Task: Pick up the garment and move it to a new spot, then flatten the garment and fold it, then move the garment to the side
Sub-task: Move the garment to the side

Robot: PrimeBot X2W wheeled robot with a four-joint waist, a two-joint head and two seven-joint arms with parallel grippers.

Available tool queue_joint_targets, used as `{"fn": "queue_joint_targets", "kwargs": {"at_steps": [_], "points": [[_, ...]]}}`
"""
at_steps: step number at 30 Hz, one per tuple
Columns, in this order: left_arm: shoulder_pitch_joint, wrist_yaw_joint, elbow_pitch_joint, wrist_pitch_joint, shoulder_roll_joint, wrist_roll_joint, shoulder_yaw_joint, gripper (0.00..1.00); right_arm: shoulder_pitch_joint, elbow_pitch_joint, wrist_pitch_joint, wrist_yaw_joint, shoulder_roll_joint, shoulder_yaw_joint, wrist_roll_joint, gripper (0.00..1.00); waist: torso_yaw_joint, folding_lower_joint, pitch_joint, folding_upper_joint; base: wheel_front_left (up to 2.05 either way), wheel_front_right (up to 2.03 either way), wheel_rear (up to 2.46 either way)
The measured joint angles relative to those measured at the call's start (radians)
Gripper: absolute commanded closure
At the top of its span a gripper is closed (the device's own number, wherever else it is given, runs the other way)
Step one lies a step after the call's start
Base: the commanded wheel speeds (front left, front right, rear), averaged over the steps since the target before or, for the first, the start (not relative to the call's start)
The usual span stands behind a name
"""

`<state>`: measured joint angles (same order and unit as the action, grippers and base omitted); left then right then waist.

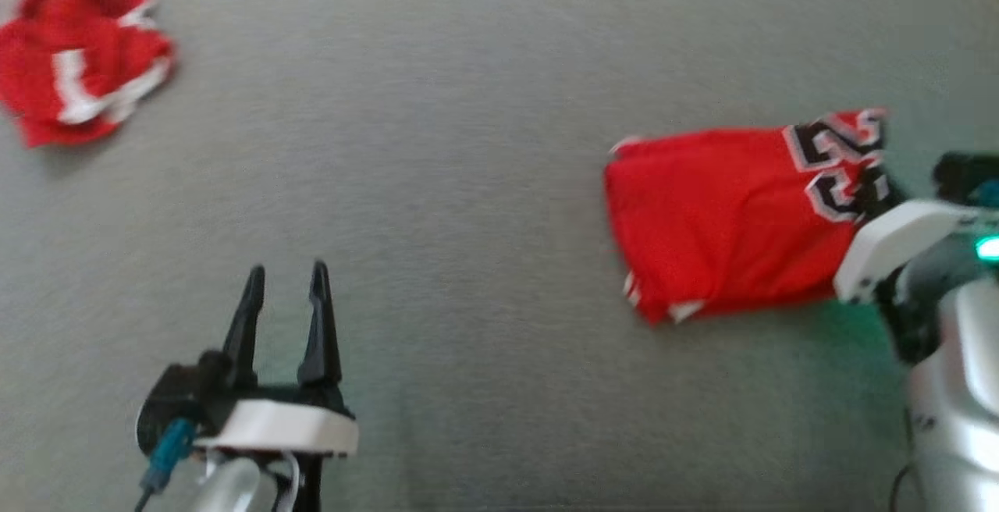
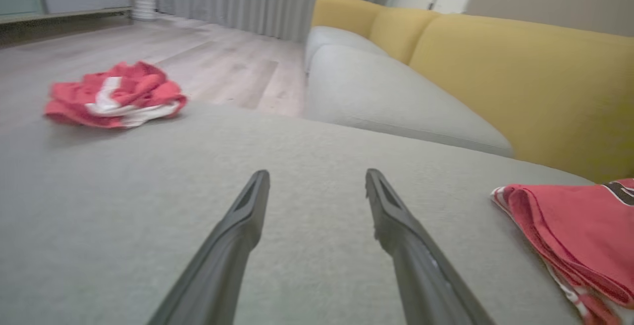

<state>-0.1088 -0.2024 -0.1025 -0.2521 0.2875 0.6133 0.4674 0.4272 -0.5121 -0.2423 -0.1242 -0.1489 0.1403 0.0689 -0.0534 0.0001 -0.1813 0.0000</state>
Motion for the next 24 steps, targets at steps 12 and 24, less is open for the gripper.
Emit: {"fn": "queue_joint_targets", "kwargs": {"at_steps": [12, 24], "points": [[-0.098, 0.009, 0.012, 0.033, 0.008, -0.034, 0.019, 0.00, 0.064, 0.017, 0.025, 0.000, -0.024, 0.023, 0.001, 1.00, 0.256, 0.0001, -0.080, 0.0000, 0.00, 0.00, 0.00], [-0.100, 0.007, 0.014, 0.046, 0.014, -0.034, 0.026, 0.00, 0.130, -0.012, 0.067, 0.000, -0.024, -0.025, -0.033, 1.00, 0.256, -0.0001, -0.099, 0.0000, 0.00, 0.00, 0.00]]}}
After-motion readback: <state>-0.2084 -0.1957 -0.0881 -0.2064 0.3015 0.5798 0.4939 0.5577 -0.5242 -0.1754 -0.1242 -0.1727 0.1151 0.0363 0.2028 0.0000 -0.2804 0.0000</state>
